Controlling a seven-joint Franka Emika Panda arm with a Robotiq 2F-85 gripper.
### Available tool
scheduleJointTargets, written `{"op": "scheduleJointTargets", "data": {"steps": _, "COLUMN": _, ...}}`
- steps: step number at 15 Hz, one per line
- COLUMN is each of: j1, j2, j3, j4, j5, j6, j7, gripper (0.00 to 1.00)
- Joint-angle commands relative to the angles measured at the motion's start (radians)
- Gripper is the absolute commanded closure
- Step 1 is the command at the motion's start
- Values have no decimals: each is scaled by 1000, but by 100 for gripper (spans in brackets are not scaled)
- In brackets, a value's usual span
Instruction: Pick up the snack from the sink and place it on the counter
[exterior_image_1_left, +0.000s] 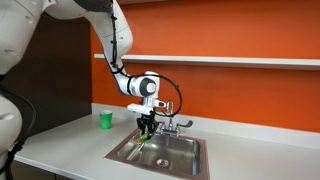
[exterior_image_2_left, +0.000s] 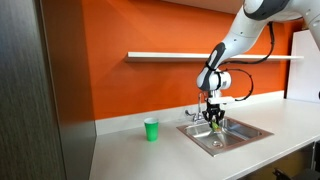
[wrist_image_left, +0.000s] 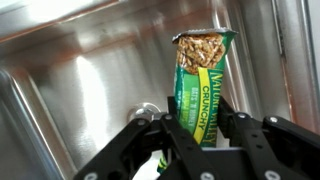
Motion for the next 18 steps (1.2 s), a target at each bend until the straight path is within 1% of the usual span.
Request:
{"op": "scheduleJointTargets", "data": {"steps": 1, "j1": 25, "j2": -53, "j3": 16, "j4": -29, "j5": -61, "j6": -27, "j7": 6, "gripper": 84}}
{"op": "scheduleJointTargets", "data": {"steps": 8, "j1": 65, "j2": -43, "j3": 63, "j4": -12, "j5": -115, "j6": -46, "j7": -40, "gripper": 84}}
{"op": "scheduleJointTargets", "data": {"steps": 18, "j1": 97, "j2": 8, "j3": 154, "j4": 33, "j5": -124, "j6": -113, "j7": -220, "gripper": 84}}
